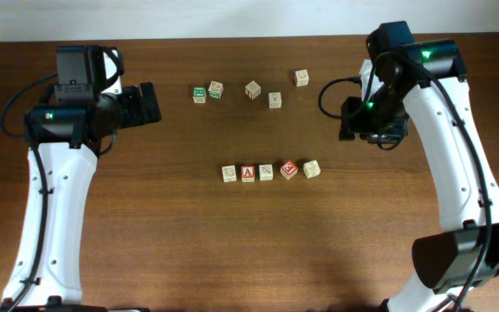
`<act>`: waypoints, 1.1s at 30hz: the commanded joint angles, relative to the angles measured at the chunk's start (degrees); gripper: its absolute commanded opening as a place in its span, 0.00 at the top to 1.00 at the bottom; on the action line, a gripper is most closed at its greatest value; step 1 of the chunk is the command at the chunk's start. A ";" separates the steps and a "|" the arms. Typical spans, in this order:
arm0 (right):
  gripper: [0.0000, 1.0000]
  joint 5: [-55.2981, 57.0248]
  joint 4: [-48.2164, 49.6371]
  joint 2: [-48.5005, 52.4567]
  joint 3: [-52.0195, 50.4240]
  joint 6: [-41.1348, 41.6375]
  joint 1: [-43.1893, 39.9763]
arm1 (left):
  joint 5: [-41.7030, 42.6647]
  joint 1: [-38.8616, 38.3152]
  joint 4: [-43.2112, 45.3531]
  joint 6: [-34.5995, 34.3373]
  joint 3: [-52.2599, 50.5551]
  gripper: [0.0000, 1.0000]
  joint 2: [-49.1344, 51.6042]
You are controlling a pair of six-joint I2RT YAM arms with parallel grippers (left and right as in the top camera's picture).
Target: Rotate 5 blocks
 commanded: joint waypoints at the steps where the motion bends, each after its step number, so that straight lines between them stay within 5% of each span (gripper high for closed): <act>1: 0.43 -0.72 0.22 -0.70 -0.26 -0.87 0.00 | 4.50 0.02 0.11 -0.52 0.48 0.01 0.04; 22: 0.38 -0.74 3.28 -0.33 -0.55 -0.85 0.00 | 14.27 -2.40 0.13 -0.76 -0.13 0.00 2.62; 26: 0.39 -0.76 5.49 -0.33 -4.11 -0.87 -0.09 | 14.25 -4.26 0.13 -0.76 -0.13 0.09 4.94; 33: 0.63 -0.98 11.98 -0.33 -11.15 -0.87 -0.11 | 13.84 -5.16 0.04 -4.35 -0.13 0.14 6.19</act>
